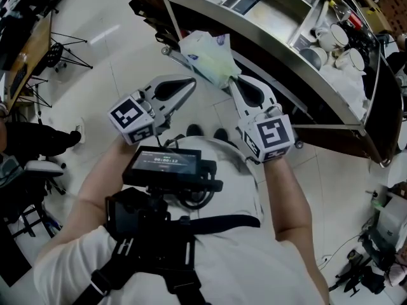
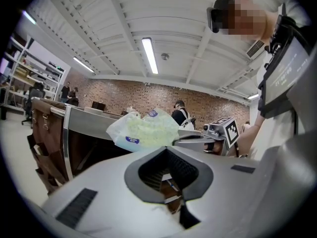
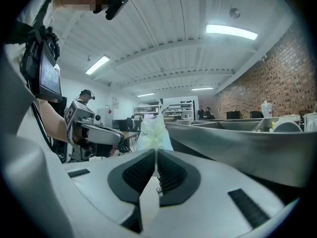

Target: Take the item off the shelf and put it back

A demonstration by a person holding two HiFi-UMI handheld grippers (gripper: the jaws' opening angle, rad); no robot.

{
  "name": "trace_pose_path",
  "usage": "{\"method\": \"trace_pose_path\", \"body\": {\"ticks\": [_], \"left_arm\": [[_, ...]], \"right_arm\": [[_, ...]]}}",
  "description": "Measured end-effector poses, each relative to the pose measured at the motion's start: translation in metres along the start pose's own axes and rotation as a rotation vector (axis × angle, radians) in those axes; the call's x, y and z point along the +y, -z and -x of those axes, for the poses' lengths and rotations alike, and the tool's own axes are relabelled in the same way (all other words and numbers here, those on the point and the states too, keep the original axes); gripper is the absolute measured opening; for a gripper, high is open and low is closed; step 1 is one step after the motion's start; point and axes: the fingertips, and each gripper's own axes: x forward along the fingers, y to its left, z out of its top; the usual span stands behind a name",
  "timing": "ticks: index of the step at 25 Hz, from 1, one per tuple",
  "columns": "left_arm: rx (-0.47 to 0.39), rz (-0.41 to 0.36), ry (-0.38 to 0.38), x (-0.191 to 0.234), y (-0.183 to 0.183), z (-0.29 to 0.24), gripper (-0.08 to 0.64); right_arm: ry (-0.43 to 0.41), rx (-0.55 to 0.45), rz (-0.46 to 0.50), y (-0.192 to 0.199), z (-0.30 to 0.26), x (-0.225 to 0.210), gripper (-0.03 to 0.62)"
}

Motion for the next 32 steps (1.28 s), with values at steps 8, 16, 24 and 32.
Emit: {"method": "trace_pose_path", "body": {"ticks": [8, 16, 24, 32], "left_arm": [[0.007, 0.023, -0.007, 0.005, 0.0, -0.004, 0.002], [-0.003, 0.016, 0.0, 0.007, -0.002, -0.005, 0.002], [0.007, 0.01, 0.001, 0.008, 0.0, -0.006, 0.002], [-0.007, 0.018, 0.002, 0.011, -0.003, -0.01, 0.002]], "right_arm": [[-0.001, -0.001, -0.007, 0.002, -0.004, -0.002, 0.025], [0.002, 0.006, -0.002, 0.003, -0.004, -0.003, 0.025], [0.002, 0.004, -0.003, 0.003, -0.005, -0.004, 0.025], [0.003, 0.019, -0.013, 0.011, -0.01, -0.006, 0.025]]}}
